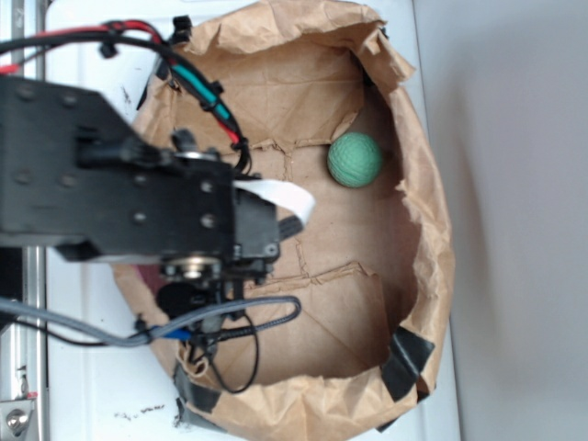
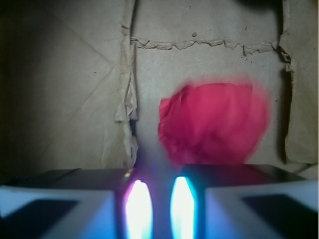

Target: Grab the red paper.

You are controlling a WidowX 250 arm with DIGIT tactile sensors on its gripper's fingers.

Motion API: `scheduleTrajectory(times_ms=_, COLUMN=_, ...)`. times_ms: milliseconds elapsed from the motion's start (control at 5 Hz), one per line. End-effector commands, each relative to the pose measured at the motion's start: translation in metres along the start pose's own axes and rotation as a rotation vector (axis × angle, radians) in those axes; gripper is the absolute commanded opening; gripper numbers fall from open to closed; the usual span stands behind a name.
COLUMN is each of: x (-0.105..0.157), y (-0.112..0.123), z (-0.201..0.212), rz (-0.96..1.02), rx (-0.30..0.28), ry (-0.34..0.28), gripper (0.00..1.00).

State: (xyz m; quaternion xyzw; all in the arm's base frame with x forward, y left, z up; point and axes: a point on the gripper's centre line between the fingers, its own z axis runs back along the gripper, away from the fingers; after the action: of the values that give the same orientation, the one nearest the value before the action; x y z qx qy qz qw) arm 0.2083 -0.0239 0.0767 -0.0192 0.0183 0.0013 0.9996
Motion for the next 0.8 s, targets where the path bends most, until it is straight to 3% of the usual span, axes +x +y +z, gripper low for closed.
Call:
scheduleTrajectory(times_ms=0, x=-0.025, y=0.034, z=0.045, rz=0.034, rx=-0.109, ry=-0.146, gripper=0.00)
scheduleTrajectory(times_ms=200, x=-0.025, y=0.047, z=0.053, rz=0.052, rx=-0.133, ry=-0.146, gripper=0.93)
scheduleTrajectory(times_ms=400, x=-0.021, y=0.048, z=0.051, rz=0.068, rx=-0.123, ry=-0.147, gripper=1.00)
scheduleTrajectory(times_ms=600, x=-0.025, y=0.044, z=0.052, rz=0.060, rx=-0.112, ry=-0.162, gripper=1.00)
